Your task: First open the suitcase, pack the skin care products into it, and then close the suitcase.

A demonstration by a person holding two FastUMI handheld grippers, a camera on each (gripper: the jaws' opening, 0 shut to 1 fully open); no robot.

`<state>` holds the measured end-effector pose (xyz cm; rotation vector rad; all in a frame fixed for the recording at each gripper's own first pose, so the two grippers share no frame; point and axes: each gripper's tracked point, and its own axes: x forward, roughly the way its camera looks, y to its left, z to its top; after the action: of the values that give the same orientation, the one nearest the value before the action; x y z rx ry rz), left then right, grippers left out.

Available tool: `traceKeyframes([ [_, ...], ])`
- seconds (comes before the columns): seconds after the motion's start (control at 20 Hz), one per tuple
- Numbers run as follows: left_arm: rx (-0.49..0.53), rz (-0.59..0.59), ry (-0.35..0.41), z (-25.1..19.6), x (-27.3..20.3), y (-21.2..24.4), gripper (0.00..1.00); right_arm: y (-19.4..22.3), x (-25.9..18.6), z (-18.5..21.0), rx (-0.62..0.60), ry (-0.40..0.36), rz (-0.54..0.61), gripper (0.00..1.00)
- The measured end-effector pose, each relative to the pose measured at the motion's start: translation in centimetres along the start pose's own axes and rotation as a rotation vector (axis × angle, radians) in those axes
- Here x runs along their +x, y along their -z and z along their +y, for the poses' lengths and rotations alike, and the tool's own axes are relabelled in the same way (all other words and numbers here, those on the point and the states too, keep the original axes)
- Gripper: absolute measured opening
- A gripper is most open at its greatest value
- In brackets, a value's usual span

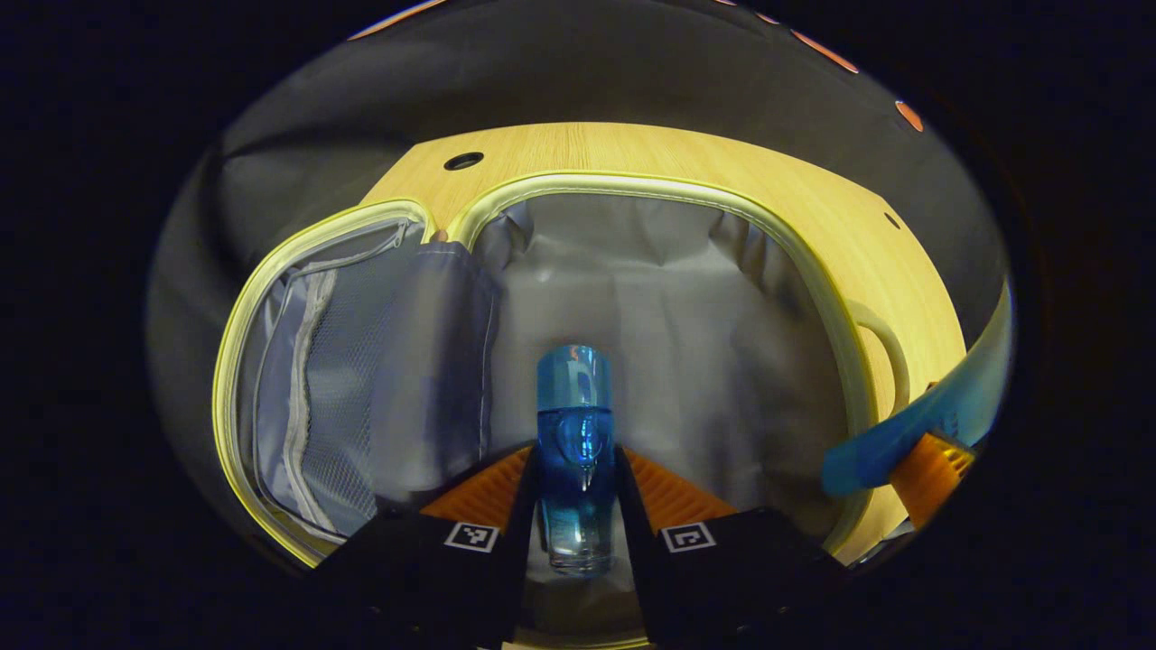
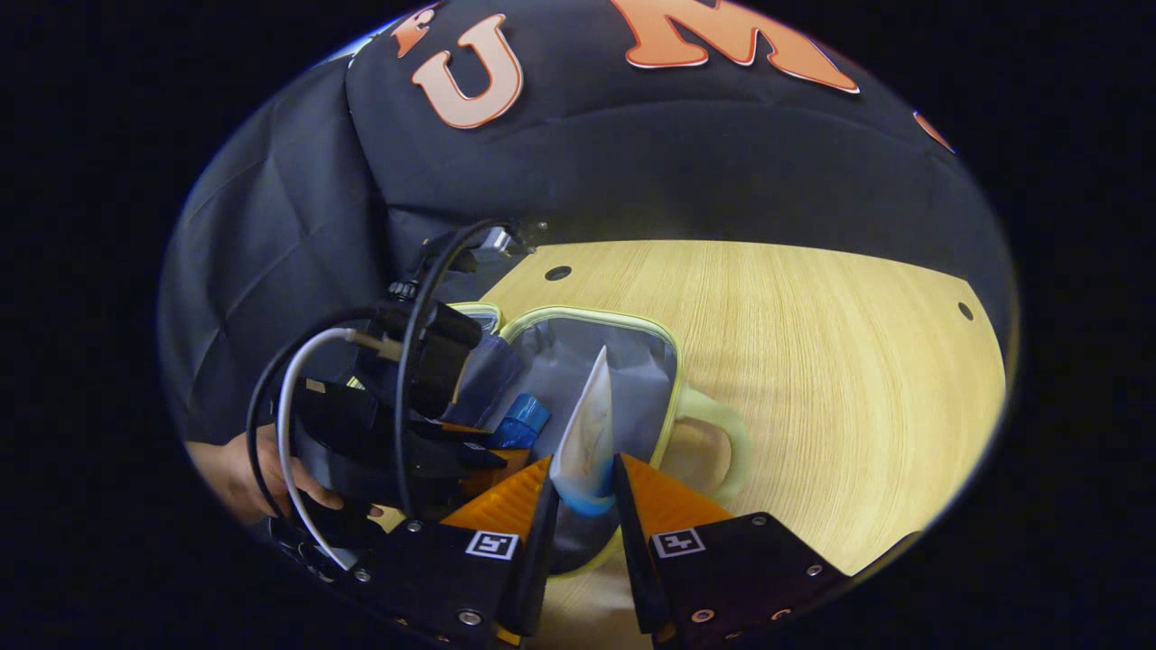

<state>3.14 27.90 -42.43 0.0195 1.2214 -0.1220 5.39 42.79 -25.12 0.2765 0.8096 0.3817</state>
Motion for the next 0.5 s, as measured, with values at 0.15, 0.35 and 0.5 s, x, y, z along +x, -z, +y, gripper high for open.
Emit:
traceKeyframes([
  [0.15,-0.007,-0.041,0.009,0.2,-1.5,-0.4,0.52,0.8,0.5,-0.1,0.028,-0.035,0.034,0.4],
  [0.35,-0.025,-0.139,0.087,-0.3,-4.0,-0.7,0.63,2.8,1.9,0.1,0.041,-0.052,0.126,0.4],
  [0.5,-0.031,-0.199,0.082,0.8,-5.9,-0.8,0.78,3.2,1.9,0.5,0.07,-0.067,0.158,0.4],
])
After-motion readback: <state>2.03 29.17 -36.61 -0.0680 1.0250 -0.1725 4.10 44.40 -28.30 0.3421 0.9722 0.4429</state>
